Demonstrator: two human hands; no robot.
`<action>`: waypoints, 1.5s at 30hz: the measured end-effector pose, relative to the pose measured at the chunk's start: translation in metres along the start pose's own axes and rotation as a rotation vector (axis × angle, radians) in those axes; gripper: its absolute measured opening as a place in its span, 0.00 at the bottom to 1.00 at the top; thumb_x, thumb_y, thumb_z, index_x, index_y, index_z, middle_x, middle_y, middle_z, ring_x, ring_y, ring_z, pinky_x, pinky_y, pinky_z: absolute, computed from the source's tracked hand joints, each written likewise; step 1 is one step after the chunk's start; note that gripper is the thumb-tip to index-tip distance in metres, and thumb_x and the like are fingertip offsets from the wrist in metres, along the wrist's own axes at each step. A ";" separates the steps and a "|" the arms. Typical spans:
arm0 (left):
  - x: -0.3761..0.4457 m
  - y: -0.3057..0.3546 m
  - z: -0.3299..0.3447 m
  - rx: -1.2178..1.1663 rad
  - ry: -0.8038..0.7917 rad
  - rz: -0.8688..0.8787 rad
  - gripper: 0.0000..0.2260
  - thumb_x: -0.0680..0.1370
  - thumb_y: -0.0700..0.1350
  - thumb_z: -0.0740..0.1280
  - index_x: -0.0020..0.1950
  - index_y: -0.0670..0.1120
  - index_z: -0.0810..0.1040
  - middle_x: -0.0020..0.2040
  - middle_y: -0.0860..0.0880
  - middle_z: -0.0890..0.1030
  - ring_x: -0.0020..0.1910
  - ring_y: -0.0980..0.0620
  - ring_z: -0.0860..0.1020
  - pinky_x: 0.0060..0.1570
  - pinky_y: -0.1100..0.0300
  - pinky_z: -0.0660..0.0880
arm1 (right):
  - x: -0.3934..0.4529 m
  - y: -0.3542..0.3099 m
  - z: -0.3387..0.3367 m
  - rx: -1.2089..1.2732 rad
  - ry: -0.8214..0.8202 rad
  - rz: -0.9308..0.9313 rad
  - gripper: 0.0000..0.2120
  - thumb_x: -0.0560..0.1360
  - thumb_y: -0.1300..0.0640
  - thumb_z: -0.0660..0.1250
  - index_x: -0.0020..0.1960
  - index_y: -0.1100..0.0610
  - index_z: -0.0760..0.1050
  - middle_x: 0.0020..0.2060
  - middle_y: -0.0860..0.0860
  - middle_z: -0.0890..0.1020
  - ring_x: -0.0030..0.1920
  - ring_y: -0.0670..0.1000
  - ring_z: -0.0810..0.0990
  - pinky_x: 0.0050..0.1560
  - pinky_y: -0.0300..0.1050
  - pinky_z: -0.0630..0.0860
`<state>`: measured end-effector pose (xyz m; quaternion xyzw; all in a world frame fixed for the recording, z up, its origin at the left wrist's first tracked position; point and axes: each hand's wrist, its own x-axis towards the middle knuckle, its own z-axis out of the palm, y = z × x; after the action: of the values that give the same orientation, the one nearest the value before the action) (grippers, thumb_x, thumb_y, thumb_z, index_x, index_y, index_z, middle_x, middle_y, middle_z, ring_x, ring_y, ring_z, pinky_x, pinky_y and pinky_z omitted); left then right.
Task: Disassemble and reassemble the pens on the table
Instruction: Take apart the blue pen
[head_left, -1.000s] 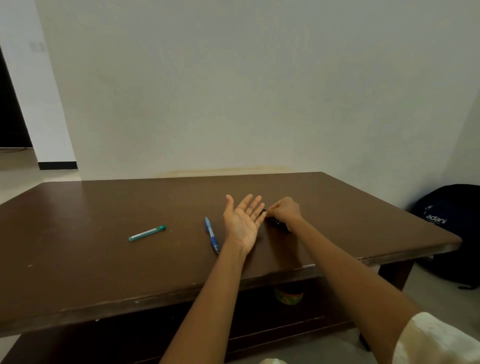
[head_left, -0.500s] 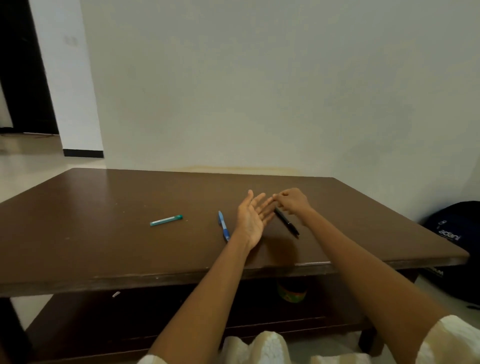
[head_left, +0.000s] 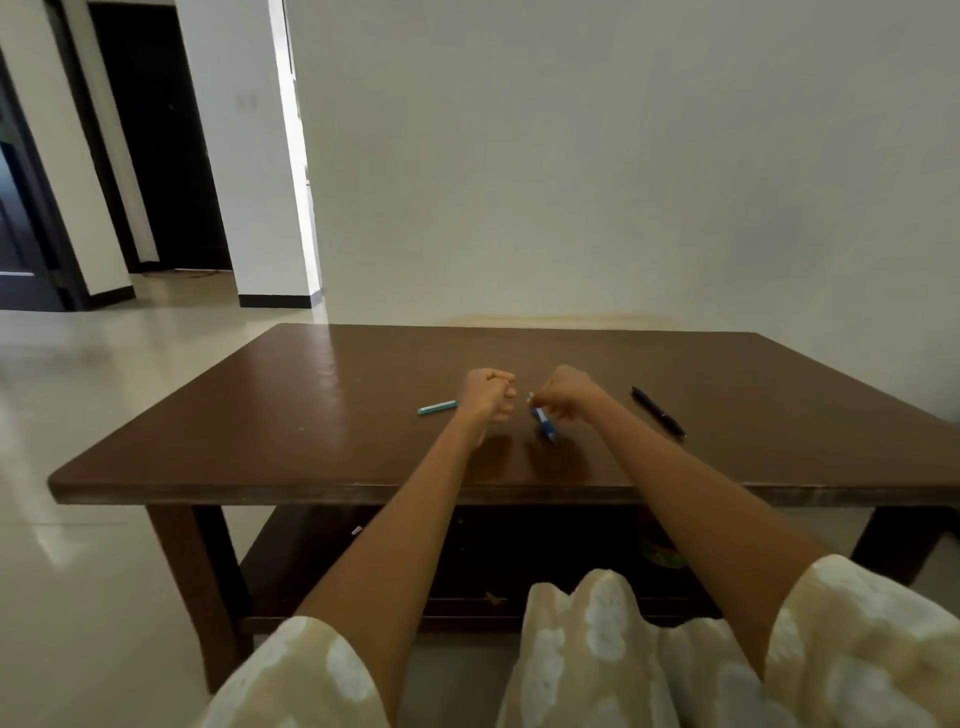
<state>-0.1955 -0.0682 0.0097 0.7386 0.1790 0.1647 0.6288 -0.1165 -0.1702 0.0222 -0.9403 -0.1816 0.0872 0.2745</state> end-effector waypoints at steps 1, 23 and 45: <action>-0.001 -0.002 -0.001 -0.002 0.000 -0.023 0.12 0.79 0.35 0.56 0.59 0.38 0.75 0.44 0.44 0.77 0.37 0.49 0.76 0.35 0.59 0.75 | 0.000 0.001 0.007 0.000 -0.025 0.031 0.14 0.74 0.53 0.69 0.38 0.62 0.71 0.37 0.57 0.78 0.31 0.50 0.75 0.31 0.42 0.75; -0.002 0.018 -0.006 -0.280 -0.122 0.130 0.14 0.76 0.40 0.67 0.61 0.39 0.74 0.49 0.44 0.82 0.42 0.49 0.83 0.39 0.59 0.80 | -0.049 0.005 -0.027 0.641 -0.101 -0.327 0.09 0.75 0.60 0.67 0.55 0.58 0.73 0.43 0.53 0.82 0.37 0.46 0.82 0.35 0.36 0.77; -0.034 0.022 -0.018 0.149 -0.127 0.357 0.04 0.80 0.38 0.59 0.52 0.43 0.72 0.43 0.47 0.79 0.34 0.51 0.79 0.44 0.53 0.80 | -0.060 -0.027 -0.036 0.812 0.109 -0.334 0.08 0.73 0.58 0.71 0.44 0.65 0.79 0.37 0.56 0.82 0.35 0.48 0.81 0.39 0.38 0.80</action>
<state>-0.2321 -0.0718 0.0335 0.8119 0.0172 0.2130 0.5433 -0.1702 -0.1904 0.0711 -0.7171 -0.2673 0.0563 0.6412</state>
